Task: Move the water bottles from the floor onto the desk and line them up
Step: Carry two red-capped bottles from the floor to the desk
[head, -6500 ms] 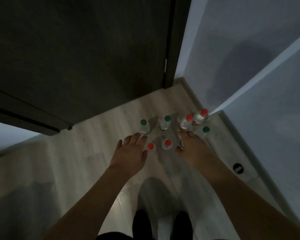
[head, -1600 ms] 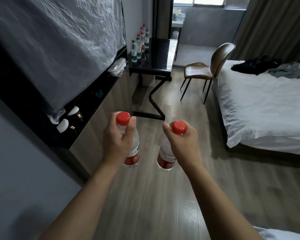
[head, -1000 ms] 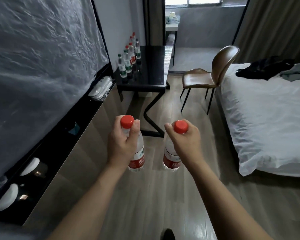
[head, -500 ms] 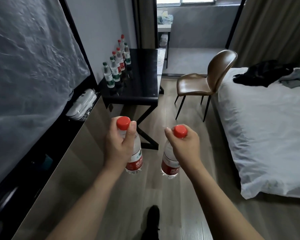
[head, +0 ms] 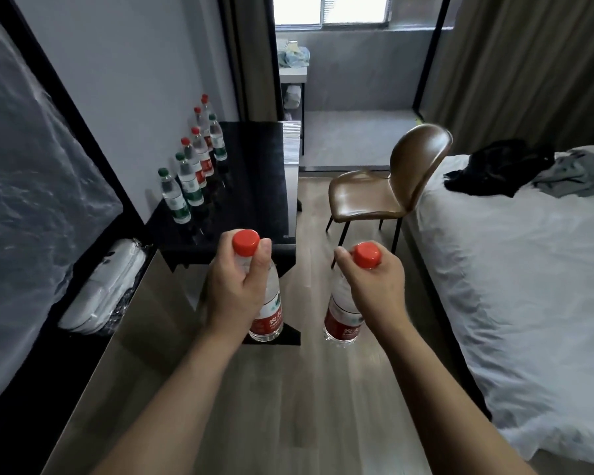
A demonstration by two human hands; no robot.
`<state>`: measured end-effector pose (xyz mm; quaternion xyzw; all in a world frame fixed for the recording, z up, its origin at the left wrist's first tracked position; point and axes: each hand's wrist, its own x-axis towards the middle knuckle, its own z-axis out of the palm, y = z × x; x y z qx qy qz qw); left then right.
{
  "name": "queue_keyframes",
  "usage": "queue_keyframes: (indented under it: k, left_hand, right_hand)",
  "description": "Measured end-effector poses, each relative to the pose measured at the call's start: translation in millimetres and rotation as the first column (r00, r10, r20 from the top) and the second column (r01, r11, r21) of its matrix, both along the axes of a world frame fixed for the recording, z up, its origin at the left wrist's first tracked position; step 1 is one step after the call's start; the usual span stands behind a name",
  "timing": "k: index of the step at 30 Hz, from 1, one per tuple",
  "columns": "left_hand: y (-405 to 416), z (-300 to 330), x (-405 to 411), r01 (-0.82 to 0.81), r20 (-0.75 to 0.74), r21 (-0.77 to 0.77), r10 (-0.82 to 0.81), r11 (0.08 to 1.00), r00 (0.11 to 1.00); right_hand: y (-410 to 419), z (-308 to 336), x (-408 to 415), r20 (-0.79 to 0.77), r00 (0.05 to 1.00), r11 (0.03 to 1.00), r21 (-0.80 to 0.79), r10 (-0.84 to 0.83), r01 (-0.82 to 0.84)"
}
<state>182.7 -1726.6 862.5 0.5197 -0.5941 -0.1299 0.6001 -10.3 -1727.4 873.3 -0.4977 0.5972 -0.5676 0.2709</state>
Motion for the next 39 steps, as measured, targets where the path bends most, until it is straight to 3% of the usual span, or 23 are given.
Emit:
queue_keyframes:
  k: [12, 22, 39]
  left_hand:
    - [-170, -21, -43, 0.088, -0.016, 0.01, -0.088, 0.996, 0.996]
    - [-343, -3, -98, 0.021, 0.009, -0.013, -0.021, 1.0, 1.0]
    - [-525, -10, -134, 0.042, -0.03, 0.045, -0.041, 0.998, 0.999]
  right_hand:
    - [-172, -28, -40, 0.004, 1.0, 1.0, 0.023, -0.003, 0.003]
    - [-358, -14, -95, 0.007, 0.999, 0.997, -0.065, 0.052, -0.051]
    - [-536, -14, -137, -0.008, 0.998, 0.995, -0.086, 0.059, -0.059]
